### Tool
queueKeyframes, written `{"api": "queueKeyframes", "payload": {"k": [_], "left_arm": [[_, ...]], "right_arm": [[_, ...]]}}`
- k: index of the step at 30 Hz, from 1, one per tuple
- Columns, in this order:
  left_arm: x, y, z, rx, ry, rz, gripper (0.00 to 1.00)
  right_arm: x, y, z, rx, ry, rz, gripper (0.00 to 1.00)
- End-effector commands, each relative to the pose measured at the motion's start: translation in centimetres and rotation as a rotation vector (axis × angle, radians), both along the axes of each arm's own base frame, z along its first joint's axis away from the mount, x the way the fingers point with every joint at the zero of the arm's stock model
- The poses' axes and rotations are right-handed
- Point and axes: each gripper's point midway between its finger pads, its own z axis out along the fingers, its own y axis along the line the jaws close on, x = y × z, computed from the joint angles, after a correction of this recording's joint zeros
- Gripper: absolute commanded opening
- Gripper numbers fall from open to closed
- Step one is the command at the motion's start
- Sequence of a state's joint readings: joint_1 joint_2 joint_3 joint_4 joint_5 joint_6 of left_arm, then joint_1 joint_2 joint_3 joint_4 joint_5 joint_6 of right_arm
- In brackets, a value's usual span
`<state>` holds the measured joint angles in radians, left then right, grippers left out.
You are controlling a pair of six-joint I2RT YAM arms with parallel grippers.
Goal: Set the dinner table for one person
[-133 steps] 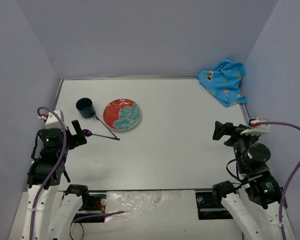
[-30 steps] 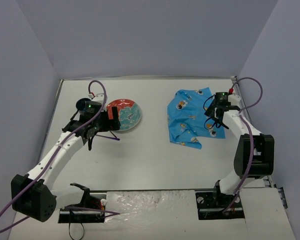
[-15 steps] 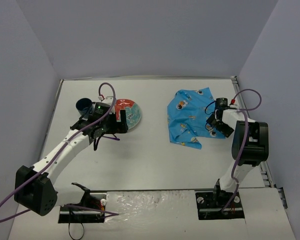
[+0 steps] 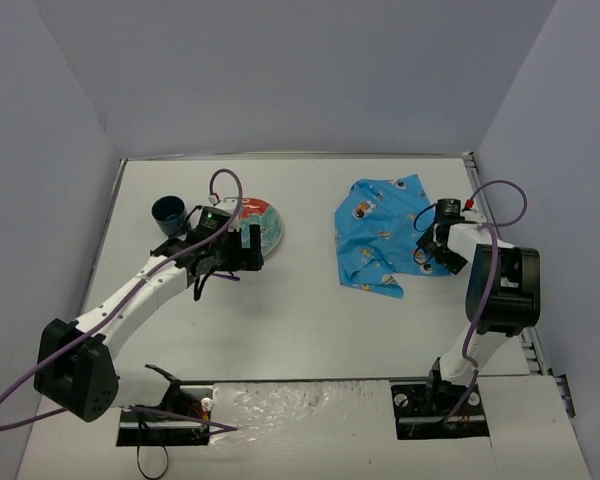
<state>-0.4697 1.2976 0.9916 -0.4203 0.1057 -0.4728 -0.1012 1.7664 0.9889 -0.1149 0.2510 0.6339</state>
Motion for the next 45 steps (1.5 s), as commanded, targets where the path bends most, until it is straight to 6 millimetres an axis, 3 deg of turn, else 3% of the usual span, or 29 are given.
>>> {"api": "queueKeyframes", "payload": {"k": [1, 5, 10, 18, 20, 24, 26, 34, 39, 45], "left_arm": [[1.5, -1.6, 2.9, -0.054, -0.088, -0.017, 0.95], [1.5, -2.3, 2.7, -0.056, -0.084, -0.031, 0.95], [1.5, -5.0, 2.2, -0.065, -0.07, -0.079, 0.94], [2.3, -11.2, 0.7, -0.121, -0.005, -0.11, 0.94], [2.5, -13.7, 0.8, -0.151, 0.004, -0.119, 0.94], [2.6, -16.9, -1.4, -0.144, 0.068, -0.117, 0.89], [2.6, -18.2, -3.3, -0.113, 0.105, -0.117, 0.86], [1.8, -21.5, -5.4, -0.041, 0.131, -0.144, 0.78], [1.6, -22.3, -7.1, -0.004, 0.142, -0.148, 0.72], [3.1, -22.2, -8.9, 0.064, 0.108, -0.12, 0.57]], "right_arm": [[-3.6, 3.5, -4.1, 0.185, 0.107, 0.02, 0.6], [-3.4, 3.9, -3.8, 0.184, 0.092, 0.034, 0.31], [-0.4, 5.1, -0.1, 0.168, -0.017, 0.083, 0.01], [3.6, 5.5, 9.2, 0.105, -0.23, 0.11, 0.0], [4.1, 5.4, 11.3, 0.097, -0.281, 0.11, 0.0], [4.6, 5.7, 13.8, 0.107, -0.34, 0.131, 0.0], [4.5, 6.0, 14.2, 0.119, -0.349, 0.14, 0.0], [3.5, 6.3, 14.3, 0.128, -0.352, 0.158, 0.0], [3.0, 6.4, 14.0, 0.134, -0.347, 0.16, 0.0], [2.8, 6.4, 14.3, 0.131, -0.353, 0.162, 0.0]]}}
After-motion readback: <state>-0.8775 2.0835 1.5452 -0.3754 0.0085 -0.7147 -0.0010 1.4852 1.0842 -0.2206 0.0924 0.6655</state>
